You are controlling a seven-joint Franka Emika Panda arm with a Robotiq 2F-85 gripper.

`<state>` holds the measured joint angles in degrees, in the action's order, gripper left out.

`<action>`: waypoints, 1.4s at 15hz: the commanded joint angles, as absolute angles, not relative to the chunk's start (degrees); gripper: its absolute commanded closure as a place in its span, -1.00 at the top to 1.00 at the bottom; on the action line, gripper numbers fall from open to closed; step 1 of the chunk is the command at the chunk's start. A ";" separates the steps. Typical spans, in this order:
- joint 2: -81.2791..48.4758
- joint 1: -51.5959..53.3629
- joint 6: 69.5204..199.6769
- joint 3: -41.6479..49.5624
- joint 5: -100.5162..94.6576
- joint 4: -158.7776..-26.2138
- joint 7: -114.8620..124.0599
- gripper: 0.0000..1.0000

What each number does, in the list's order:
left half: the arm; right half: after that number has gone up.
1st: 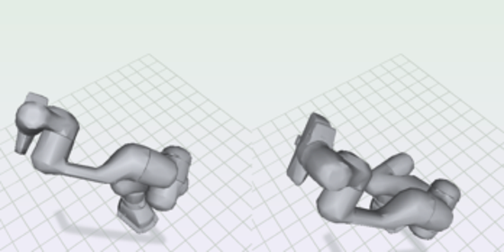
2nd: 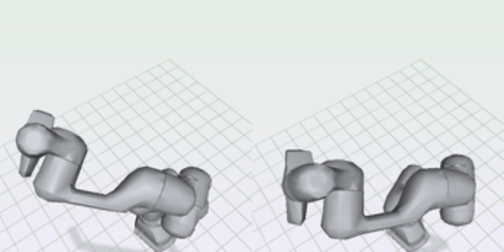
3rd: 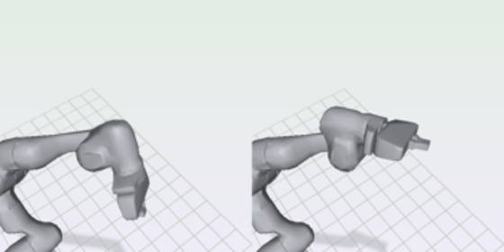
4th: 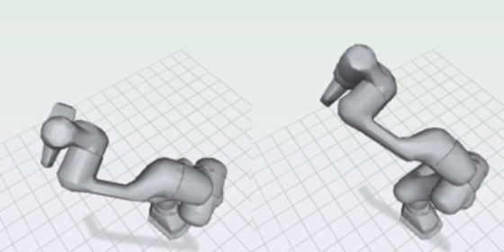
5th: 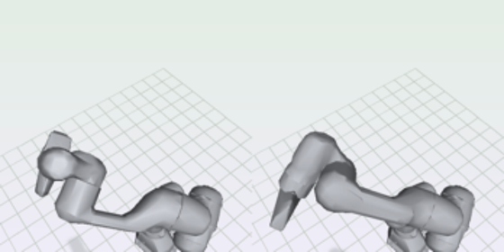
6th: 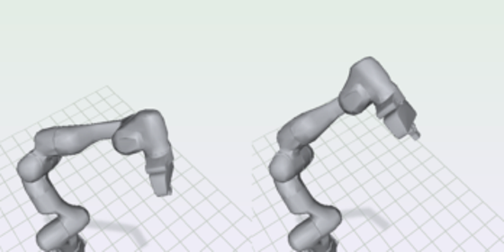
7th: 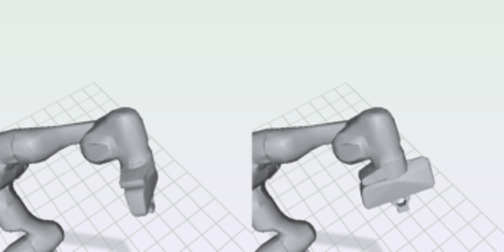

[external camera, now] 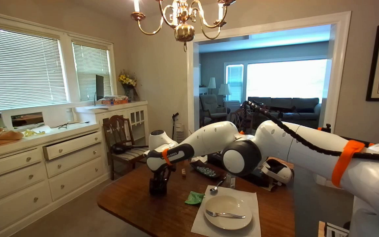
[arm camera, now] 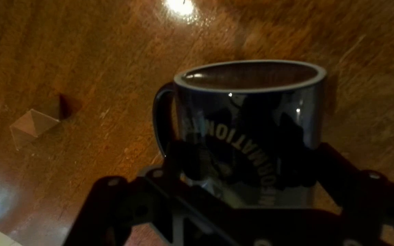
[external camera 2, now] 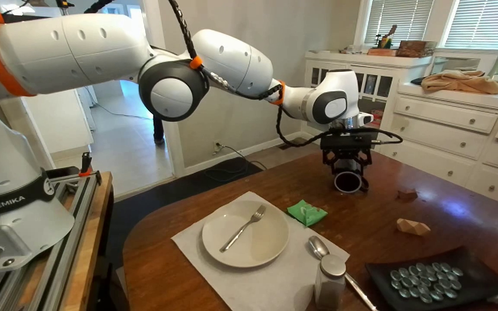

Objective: Put the fork inside the mug on the plate

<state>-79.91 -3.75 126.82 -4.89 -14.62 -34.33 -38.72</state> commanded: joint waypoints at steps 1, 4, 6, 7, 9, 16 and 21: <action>-82.31 -3.36 129.13 -5.75 -13.57 -31.78 -36.45 0.40; -82.17 -3.04 131.01 -5.61 -13.87 -31.88 -33.38 0.40; -81.23 -2.51 134.91 -5.06 -14.26 -32.69 -28.92 0.40; -80.72 -2.19 137.95 -4.68 -14.66 -33.24 -26.73 0.40; -80.14 -1.35 143.94 -3.22 -15.80 -34.10 -22.13 0.40; -80.56 2.27 158.65 8.45 -17.58 -36.52 0.20 0.40; -78.45 4.28 156.96 13.03 -17.26 -40.62 6.53 0.40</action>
<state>-80.53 2.85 157.91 10.93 -16.44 -36.61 3.04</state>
